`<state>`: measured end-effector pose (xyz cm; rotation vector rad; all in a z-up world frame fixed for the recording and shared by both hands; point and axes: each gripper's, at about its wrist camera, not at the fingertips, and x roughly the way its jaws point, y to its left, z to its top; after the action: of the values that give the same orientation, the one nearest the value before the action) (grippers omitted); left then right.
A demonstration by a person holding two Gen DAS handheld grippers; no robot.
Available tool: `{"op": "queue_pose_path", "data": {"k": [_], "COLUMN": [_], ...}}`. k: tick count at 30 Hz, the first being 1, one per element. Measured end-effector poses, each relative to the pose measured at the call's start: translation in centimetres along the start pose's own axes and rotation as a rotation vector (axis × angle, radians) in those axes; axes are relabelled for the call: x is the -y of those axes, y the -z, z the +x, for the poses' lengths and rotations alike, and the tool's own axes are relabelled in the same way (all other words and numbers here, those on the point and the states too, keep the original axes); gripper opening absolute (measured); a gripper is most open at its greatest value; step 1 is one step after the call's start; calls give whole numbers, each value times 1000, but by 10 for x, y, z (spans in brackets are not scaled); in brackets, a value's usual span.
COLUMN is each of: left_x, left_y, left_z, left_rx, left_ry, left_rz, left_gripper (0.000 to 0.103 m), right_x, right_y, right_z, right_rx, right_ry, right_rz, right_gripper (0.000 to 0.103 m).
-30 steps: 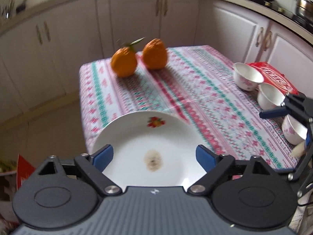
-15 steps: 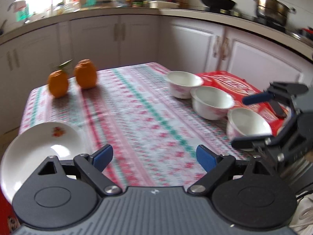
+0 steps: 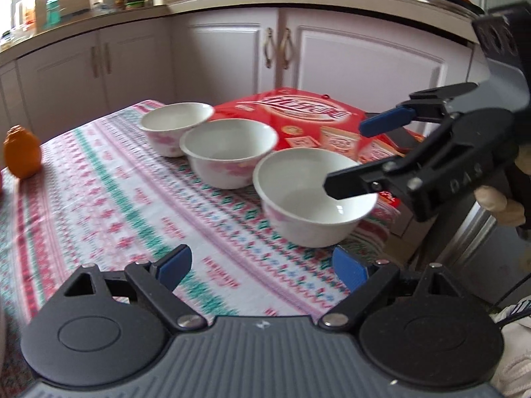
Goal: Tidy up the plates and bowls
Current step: 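Move the right gripper to a white bowl and grasp its rim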
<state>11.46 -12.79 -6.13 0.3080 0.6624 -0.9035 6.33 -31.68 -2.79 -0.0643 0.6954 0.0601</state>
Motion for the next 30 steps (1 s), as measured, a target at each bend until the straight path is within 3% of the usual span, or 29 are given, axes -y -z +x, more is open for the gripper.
{"op": "queue_pose_path", "data": {"k": [14,22,30], "left_x": [28,28,29], "left_y": [-8,-7,-10], "left_z": [32,35,35], "left_rx": [22,27,45], "left_ry": [33,74,81], "left_rz": [82,72,71], "left_gripper": [91,88,83], "right_x": [40,50,58], "right_y": [2,-1,-6], "right_z": [18,30,43], "right_rx": [-51,-91,-126], "right_ry": [-101,-160,-224], "right_rz": [139,177,214], "right_gripper": [101,82,71]}}
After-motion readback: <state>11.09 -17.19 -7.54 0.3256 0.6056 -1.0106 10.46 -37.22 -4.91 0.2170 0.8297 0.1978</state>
